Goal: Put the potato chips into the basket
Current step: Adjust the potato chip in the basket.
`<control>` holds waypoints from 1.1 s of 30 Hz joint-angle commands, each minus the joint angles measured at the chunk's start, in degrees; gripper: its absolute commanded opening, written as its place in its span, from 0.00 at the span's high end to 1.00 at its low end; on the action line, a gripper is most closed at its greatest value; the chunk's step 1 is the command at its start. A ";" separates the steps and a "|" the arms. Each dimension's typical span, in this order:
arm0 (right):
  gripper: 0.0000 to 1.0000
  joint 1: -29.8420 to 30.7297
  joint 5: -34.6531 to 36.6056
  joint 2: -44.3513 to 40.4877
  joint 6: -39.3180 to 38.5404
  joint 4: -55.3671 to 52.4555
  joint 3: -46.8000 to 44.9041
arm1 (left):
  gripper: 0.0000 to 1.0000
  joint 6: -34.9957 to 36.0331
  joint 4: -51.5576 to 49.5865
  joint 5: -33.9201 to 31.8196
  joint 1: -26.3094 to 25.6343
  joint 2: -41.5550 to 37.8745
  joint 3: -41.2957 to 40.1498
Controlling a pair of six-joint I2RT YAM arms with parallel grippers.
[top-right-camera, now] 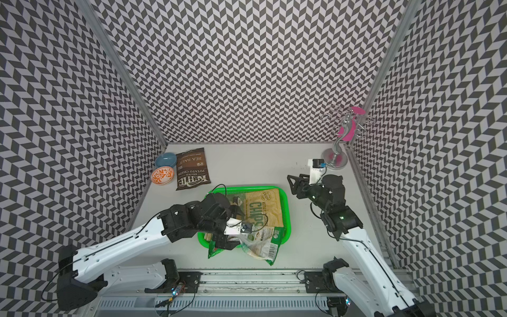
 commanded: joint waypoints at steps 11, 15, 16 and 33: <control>0.36 -0.29 -1.44 -2.38 0.46 0.47 3.31 | 0.01 3.57 13.42 -3.30 13.52 3.01 2.61; 0.36 -0.27 -1.63 -2.39 0.75 0.70 3.31 | 0.01 2.80 20.89 -4.85 17.47 4.91 2.45; 0.36 -0.24 -1.62 -2.47 0.86 0.77 3.31 | 0.01 2.19 22.94 -4.87 18.60 5.50 2.64; 0.38 -0.16 -14.30 0.41 5.58 6.81 -0.83 | 0.01 -6.78 25.25 7.57 27.06 7.01 7.17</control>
